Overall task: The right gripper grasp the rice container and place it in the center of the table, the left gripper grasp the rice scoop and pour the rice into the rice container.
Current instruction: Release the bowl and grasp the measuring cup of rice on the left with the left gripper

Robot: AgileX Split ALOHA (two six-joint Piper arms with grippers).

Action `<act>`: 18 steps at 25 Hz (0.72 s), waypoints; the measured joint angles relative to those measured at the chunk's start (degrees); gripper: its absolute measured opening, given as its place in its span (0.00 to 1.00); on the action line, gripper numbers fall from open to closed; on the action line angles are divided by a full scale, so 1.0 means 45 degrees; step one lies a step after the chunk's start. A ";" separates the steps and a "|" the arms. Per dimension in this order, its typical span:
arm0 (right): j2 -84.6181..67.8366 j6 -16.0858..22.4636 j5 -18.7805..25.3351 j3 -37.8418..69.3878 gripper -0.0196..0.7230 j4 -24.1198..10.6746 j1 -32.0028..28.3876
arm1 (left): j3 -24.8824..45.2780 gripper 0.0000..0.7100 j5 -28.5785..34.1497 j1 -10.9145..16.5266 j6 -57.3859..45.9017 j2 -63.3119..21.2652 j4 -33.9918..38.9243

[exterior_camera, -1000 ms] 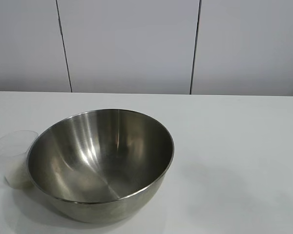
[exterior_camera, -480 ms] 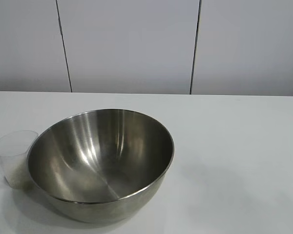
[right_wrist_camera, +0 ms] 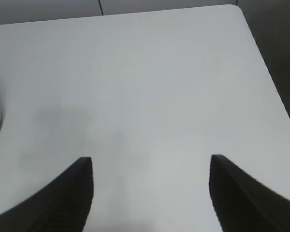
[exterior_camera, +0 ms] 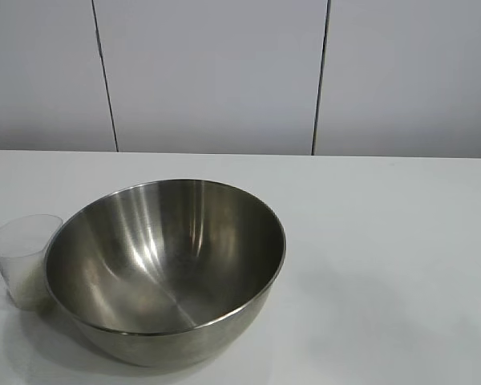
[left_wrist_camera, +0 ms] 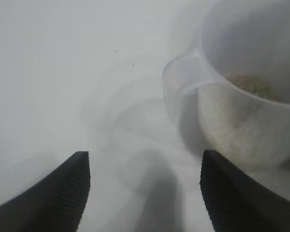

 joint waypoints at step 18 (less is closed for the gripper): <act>0.0000 0.0000 0.0000 0.0000 0.66 0.0000 0.0000 | -0.0176 0.01 0.0072 0.0000 -0.0330 -0.1037 0.0178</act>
